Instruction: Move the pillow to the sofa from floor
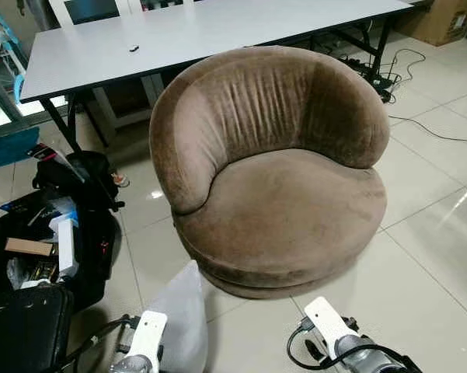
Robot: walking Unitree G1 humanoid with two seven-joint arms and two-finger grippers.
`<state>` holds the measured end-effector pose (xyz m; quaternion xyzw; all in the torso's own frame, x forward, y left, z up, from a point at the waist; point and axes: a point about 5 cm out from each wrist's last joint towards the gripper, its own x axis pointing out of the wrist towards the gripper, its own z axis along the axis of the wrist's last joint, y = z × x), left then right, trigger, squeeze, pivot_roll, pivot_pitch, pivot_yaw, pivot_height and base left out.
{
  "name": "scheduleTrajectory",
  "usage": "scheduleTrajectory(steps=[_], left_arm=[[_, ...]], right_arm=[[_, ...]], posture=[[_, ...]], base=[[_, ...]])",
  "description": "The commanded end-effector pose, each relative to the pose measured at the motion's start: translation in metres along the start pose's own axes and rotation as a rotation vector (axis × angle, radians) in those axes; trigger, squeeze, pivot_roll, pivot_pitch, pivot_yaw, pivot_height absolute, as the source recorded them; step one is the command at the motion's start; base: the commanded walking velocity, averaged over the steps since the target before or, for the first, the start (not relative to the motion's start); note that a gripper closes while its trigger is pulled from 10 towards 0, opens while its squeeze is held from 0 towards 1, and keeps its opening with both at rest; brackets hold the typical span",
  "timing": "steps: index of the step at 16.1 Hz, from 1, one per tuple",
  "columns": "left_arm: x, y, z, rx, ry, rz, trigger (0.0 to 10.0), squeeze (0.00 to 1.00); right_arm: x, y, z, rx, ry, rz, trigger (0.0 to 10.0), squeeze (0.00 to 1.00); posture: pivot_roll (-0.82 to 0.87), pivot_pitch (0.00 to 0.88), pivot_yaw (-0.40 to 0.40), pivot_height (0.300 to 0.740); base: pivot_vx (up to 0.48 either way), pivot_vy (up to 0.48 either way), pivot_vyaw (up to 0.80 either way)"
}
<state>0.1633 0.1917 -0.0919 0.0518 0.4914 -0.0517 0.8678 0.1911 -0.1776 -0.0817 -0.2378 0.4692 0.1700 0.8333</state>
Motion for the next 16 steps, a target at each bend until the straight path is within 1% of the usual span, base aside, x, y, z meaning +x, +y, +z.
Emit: scheduleTrajectory(steps=[1,2,4,5,6,7,8,9,11,13,14,15,16], left_arm=[[-0.001,0.003,0.007,-0.045,-0.088,0.002,10.0,0.00],[-0.001,0.002,0.009,-0.069,-0.119,-0.001,10.0,0.00],[-0.004,0.000,0.016,-0.160,-0.234,-0.019,10.0,0.00],[-0.005,0.000,0.020,-0.177,-0.286,-0.033,10.0,0.00],[-0.005,0.000,0.021,-0.186,-0.309,-0.041,10.0,0.00],[-0.010,-0.003,0.132,-0.160,-0.582,-0.075,10.0,0.00],[-0.027,-0.007,0.193,-0.147,-0.737,-0.102,10.0,0.00],[-0.043,-0.007,0.219,-0.149,-0.848,-0.112,10.0,0.00],[-0.060,-0.008,0.238,-0.137,-0.941,-0.121,10.0,0.00],[-0.084,-0.011,0.259,-0.130,-1.032,-0.149,10.0,0.00],[-0.091,-0.013,0.264,-0.121,-1.043,-0.162,10.0,0.00],[-0.095,-0.016,0.264,-0.114,-1.029,-0.172,10.0,0.00],[-0.095,-0.017,0.261,-0.116,-1.018,-0.168,10.0,0.00]], right_arm=[[0.000,0.000,0.007,0.037,-0.066,-0.022,10.0,0.00],[0.000,0.000,0.007,0.074,-0.088,-0.027,10.0,0.00],[-0.002,0.000,0.012,0.138,-0.174,-0.052,10.0,0.00],[-0.003,0.000,0.014,0.162,-0.213,-0.054,10.0,0.00],[-0.003,0.000,0.015,0.175,-0.231,-0.052,10.0,0.00],[-0.006,-0.020,0.055,0.190,-0.382,-0.061,10.0,0.00],[-0.016,-0.044,0.109,0.189,-0.559,-0.073,10.0,0.00],[-0.029,-0.053,0.143,0.204,-0.702,-0.081,10.0,0.00],[-0.041,-0.057,0.159,0.201,-0.802,-0.100,10.0,0.00],[-0.052,-0.059,0.169,0.196,-0.876,-0.101,10.0,0.00],[-0.053,-0.060,0.169,0.197,-0.878,-0.093,10.0,0.00],[-0.055,-0.059,0.168,0.199,-0.869,-0.090,10.0,0.00],[-0.054,-0.055,0.167,0.201,-0.860,-0.079,10.0,0.00]], posture=[[-0.15,0.000,0.119,0.740],[-0.15,0.000,0.119,0.740],[-0.14,0.000,0.118,0.740],[-0.14,0.000,0.118,0.740],[-0.14,0.000,0.118,0.740],[-0.13,0.000,0.116,0.740],[-0.13,0.000,0.117,0.740],[-0.13,0.000,0.116,0.740],[-0.13,0.000,0.116,0.740],[-0.13,0.000,0.112,0.740],[-0.13,0.000,0.112,0.740],[-0.13,0.000,0.111,0.740],[-0.13,0.000,0.111,0.740]], base=[[0.000,0.000,0.00],[0.000,0.000,0.00],[0.000,0.000,0.00],[0.000,0.000,0.00],[0.000,0.000,0.00],[0.000,0.000,0.00],[0.000,0.000,0.00],[0.000,0.000,0.00],[0.000,0.000,0.00],[0.000,0.000,0.00],[0.000,0.000,0.00],[0.000,0.000,0.00],[0.000,0.000,0.00]])
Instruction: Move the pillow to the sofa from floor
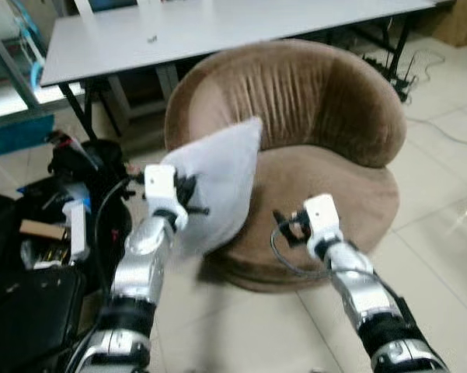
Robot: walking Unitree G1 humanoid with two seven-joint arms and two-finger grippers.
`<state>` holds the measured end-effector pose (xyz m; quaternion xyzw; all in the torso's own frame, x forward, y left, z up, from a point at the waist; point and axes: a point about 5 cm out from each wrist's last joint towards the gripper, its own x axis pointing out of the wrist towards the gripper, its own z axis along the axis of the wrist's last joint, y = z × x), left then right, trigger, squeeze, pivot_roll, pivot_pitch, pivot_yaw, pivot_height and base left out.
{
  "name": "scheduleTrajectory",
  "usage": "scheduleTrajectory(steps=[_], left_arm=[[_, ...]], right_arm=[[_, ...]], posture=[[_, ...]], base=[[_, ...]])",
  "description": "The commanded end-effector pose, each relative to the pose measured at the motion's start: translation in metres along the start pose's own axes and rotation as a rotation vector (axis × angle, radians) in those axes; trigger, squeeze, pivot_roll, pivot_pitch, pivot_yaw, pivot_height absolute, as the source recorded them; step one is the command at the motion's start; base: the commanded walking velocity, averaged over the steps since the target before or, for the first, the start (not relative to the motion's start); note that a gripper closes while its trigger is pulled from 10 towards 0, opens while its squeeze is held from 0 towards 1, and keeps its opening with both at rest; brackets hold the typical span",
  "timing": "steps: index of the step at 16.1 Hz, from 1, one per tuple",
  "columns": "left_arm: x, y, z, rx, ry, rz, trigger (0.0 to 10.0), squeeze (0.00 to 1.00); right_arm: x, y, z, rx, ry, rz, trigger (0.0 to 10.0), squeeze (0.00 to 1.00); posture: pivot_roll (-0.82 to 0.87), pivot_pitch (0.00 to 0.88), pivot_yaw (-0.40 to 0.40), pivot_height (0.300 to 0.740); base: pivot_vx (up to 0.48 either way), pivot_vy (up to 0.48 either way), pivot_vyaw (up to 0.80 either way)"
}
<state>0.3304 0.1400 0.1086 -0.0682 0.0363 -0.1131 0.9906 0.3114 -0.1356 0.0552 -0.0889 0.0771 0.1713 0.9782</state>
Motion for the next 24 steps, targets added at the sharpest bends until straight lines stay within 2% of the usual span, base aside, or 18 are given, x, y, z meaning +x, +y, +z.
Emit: scheduleTrajectory(steps=[1,7,9,19,24], left_arm=[[0.000,0.000,0.011,0.019,-0.037,0.000,10.0,0.00],[-0.007,0.001,0.013,0.031,-0.006,-0.005,10.0,0.00],[-0.006,0.002,0.009,0.043,0.027,-0.004,10.0,0.00],[-0.006,-0.001,0.009,0.054,0.044,-0.012,10.0,0.00],[-0.005,-0.006,0.008,0.087,0.056,-0.033,10.0,0.00]], right_arm=[[-0.003,0.008,-0.004,0.021,0.016,0.022,10.0,0.00],[-0.009,0.028,-0.007,0.019,0.040,0.089,10.0,0.00],[-0.010,0.031,-0.008,0.016,0.047,0.100,10.0,0.00],[-0.011,0.035,-0.012,0.023,0.070,0.116,10.0,0.00],[-0.011,0.037,-0.012,0.027,0.072,0.119,10.0,0.00]], posture=[[-0.13,0.000,0.111,0.740],[-0.13,0.000,0.110,0.740],[-0.13,0.000,0.110,0.740],[-0.13,0.000,0.113,0.740],[-0.13,0.000,0.115,0.740]], base=[[0.000,0.000,0.00],[0.000,0.000,0.00],[0.469,0.000,0.00],[0.472,0.000,0.00],[0.480,0.000,0.00]])
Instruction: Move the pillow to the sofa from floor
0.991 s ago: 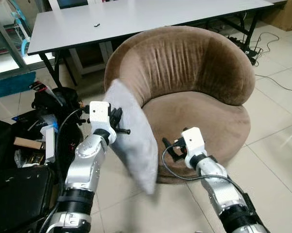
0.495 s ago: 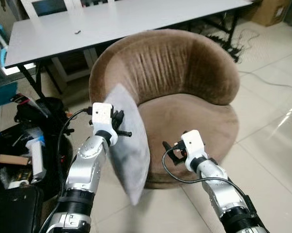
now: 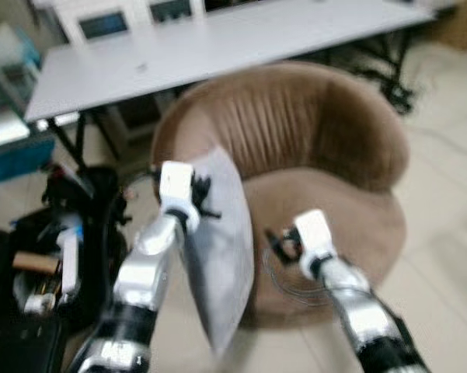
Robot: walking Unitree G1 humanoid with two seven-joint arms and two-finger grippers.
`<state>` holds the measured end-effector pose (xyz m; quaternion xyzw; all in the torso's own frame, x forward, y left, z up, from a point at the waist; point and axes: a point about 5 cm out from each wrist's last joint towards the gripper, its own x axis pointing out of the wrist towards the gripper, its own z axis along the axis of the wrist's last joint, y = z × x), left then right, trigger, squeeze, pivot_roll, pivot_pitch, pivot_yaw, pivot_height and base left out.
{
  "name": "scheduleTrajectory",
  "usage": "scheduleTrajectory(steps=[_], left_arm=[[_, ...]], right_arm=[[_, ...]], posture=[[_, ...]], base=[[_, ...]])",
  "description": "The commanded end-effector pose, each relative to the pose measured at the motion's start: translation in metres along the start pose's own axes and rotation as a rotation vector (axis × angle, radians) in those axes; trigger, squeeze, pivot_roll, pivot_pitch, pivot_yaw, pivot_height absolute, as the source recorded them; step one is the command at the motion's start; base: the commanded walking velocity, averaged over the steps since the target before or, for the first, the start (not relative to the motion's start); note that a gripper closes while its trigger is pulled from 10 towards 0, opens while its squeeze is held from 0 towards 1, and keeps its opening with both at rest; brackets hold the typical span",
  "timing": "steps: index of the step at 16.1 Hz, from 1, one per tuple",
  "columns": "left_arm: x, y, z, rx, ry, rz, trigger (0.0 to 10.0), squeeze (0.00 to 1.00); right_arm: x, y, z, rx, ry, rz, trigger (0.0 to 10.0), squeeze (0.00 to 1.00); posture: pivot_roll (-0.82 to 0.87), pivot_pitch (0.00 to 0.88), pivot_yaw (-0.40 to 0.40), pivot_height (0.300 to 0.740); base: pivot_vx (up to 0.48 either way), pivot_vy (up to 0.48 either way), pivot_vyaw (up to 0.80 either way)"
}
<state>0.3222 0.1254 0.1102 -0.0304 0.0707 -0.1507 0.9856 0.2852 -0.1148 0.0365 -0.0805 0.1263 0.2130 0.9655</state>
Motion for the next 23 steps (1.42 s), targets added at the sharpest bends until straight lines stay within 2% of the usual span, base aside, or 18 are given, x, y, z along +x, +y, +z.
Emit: scheduleTrajectory(steps=[1,6,11,23], left_arm=[[-0.0017,0.0106,0.0080,0.020,-0.022,0.036,10.0,0.00],[-0.0015,0.0087,0.0051,0.030,-0.002,0.030,10.0,0.00],[-0.0032,0.0090,0.0054,0.041,-0.009,0.034,10.0,0.00],[-0.0051,0.0071,0.0043,0.063,-0.014,0.026,10.0,0.00]], right_arm=[[0.0035,0.0056,0.0056,0.002,-0.015,0.024,10.0,0.00],[0.0036,0.0070,0.0072,-0.003,-0.022,0.038,10.0,0.00],[0.0040,0.0100,0.0110,-0.015,-0.055,0.065,10.0,0.00],[0.0059,0.0106,0.0113,0.003,-0.048,0.074,10.0,0.00]], posture=[[-0.13,0.000,0.115,0.740],[-0.14,0.000,0.118,0.740],[-0.13,0.000,0.118,0.740],[-0.12,0.000,0.114,0.740]], base=[[0.480,0.000,0.00],[0.445,0.000,0.00],[0.000,0.000,0.00],[0.000,0.000,-0.75]])
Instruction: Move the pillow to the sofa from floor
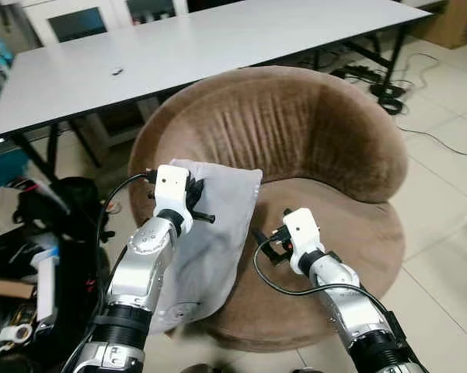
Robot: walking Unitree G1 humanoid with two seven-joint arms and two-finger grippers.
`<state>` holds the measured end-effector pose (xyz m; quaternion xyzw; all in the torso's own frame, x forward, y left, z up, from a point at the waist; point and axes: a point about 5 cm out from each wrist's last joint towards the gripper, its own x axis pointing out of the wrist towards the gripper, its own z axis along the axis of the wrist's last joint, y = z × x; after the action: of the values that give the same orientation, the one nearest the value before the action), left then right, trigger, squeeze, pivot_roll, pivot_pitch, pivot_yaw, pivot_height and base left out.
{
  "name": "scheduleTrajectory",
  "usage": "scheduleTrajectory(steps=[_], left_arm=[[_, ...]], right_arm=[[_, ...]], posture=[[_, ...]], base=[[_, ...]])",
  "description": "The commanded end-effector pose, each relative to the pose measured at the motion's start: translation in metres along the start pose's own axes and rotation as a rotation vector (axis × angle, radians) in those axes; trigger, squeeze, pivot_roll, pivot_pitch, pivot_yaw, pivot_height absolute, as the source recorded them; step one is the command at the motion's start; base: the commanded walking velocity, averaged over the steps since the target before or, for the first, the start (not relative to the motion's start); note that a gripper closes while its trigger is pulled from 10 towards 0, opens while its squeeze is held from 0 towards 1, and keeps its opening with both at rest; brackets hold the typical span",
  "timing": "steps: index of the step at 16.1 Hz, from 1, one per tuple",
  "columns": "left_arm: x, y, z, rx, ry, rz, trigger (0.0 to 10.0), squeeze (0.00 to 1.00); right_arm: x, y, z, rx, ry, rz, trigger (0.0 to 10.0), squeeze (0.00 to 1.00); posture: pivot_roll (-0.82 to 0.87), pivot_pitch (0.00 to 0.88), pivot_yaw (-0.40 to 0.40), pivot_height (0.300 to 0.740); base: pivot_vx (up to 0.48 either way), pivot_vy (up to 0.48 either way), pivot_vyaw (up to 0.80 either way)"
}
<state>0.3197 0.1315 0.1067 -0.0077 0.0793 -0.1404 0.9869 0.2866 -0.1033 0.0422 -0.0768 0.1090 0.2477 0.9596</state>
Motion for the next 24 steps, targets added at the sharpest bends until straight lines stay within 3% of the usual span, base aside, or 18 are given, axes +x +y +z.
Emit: scheduleTrajectory(steps=[1,8,12,16,17,18,20,21,24], left_arm=[[-0.001,0.002,0.008,0.023,-0.037,0.003,10.0,0.00],[-0.002,0.001,0.006,0.040,-0.029,0.007,10.0,0.00],[-0.003,0.004,0.026,0.026,-0.119,0.017,10.0,0.00],[-0.002,0.010,0.036,0.030,-0.139,0.053,10.0,0.00],[-0.002,0.013,0.051,0.016,-0.154,0.071,10.0,0.00],[-0.003,0.018,0.081,0.029,-0.197,0.081,10.0,0.00],[-0.006,0.039,0.140,0.078,-0.285,0.109,10.0,0.00],[-0.007,0.051,0.159,0.113,-0.313,0.125,10.0,0.00],[-0.002,0.073,0.189,0.186,-0.318,0.161,10.0,0.00]], right_arm=[[0.002,0.001,0.003,0.013,-0.009,0.006,10.0,0.00],[0.000,0.001,0.001,0.030,-0.004,-0.004,10.0,0.00],[-0.001,-0.001,0.001,0.006,0.000,-0.022,10.0,0.00],[-0.001,-0.001,0.004,-0.004,-0.010,-0.018,10.0,0.00],[-0.001,-0.002,0.005,-0.008,-0.013,-0.018,10.0,0.00],[-0.002,-0.004,0.004,-0.009,-0.006,-0.023,10.0,0.00],[-0.004,-0.004,-0.003,-0.008,0.018,-0.018,10.0,0.00],[-0.004,-0.003,-0.003,-0.003,0.022,-0.015,10.0,0.00],[0.000,-0.002,-0.002,-0.007,0.024,-0.006,10.0,0.00]], posture=[[-0.12,0.000,0.114,0.740],[-0.12,0.000,0.110,0.740],[-0.12,0.000,0.112,0.740],[-0.12,0.000,0.111,0.740],[-0.12,0.000,0.111,0.740],[-0.13,0.000,0.112,0.740],[-0.13,0.000,0.112,0.740],[-0.11,0.000,0.101,0.740],[-0.10,0.000,0.103,0.740]], base=[[0.000,0.000,-0.76],[0.000,0.000,-0.75],[0.342,0.000,-0.34],[0.234,0.000,0.00],[0.000,0.000,0.00],[0.000,0.000,0.00],[0.000,0.000,0.00],[0.000,0.000,0.00],[0.000,0.000,0.00]])
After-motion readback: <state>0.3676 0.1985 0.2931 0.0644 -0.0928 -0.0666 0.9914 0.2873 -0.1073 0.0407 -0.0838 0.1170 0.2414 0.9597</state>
